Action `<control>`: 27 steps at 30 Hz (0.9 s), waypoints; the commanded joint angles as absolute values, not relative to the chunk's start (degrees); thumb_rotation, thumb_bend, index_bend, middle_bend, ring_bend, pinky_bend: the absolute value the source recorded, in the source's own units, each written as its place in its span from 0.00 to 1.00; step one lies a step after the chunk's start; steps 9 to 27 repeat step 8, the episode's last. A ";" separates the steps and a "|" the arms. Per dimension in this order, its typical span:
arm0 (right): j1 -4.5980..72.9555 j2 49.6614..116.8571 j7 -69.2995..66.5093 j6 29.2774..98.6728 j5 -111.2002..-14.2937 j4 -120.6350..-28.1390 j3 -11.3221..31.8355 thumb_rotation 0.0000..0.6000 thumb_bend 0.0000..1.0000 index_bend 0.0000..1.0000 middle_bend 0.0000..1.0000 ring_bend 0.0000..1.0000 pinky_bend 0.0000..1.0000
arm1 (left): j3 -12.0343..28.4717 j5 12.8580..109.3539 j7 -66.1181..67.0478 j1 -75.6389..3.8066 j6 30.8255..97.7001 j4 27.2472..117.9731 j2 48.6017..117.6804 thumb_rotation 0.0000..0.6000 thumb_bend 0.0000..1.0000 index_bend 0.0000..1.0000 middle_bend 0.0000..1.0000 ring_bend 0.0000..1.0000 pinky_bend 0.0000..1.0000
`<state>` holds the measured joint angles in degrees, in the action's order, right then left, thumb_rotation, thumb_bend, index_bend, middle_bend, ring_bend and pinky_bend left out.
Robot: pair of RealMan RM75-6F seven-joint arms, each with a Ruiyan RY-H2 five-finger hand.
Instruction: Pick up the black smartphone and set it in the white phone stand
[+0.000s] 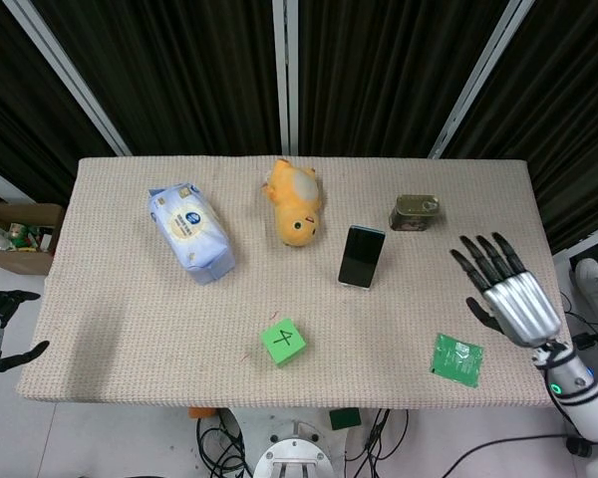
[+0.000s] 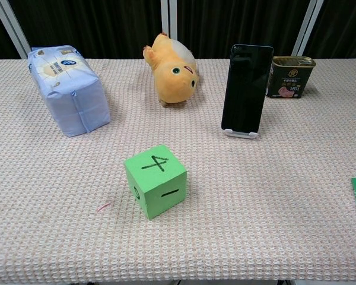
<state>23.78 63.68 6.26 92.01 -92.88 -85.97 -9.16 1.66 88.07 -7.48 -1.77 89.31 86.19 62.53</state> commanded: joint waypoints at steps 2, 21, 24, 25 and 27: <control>9.99 69.40 -2.63 98.34 -85.98 -78.39 -12.14 0.85 0.45 0.00 0.00 0.00 0.00 | 1.54 88.48 -7.10 -1.51 89.92 86.02 62.74 1.00 0.05 0.31 0.30 0.25 0.36; 6.87 72.28 -1.82 98.12 -88.29 -76.27 -11.86 0.84 0.39 0.00 0.00 0.00 0.00 | 1.17 89.74 -6.35 -1.37 90.74 86.03 62.59 1.00 0.05 0.31 0.28 0.24 0.35; 6.87 72.28 -1.82 98.12 -88.29 -76.27 -11.86 0.84 0.39 0.00 0.00 0.00 0.00 | 1.17 89.74 -6.35 -1.37 90.74 86.03 62.59 1.00 0.05 0.31 0.28 0.24 0.35; 6.87 72.28 -1.82 98.12 -88.29 -76.27 -11.86 0.84 0.39 0.00 0.00 0.00 0.00 | 1.17 89.74 -6.35 -1.37 90.74 86.03 62.59 1.00 0.05 0.31 0.28 0.24 0.35; 6.87 72.28 -1.82 98.12 -88.29 -76.27 -11.86 0.84 0.39 0.00 0.00 0.00 0.00 | 1.17 89.74 -6.35 -1.37 90.74 86.03 62.59 1.00 0.05 0.31 0.28 0.24 0.35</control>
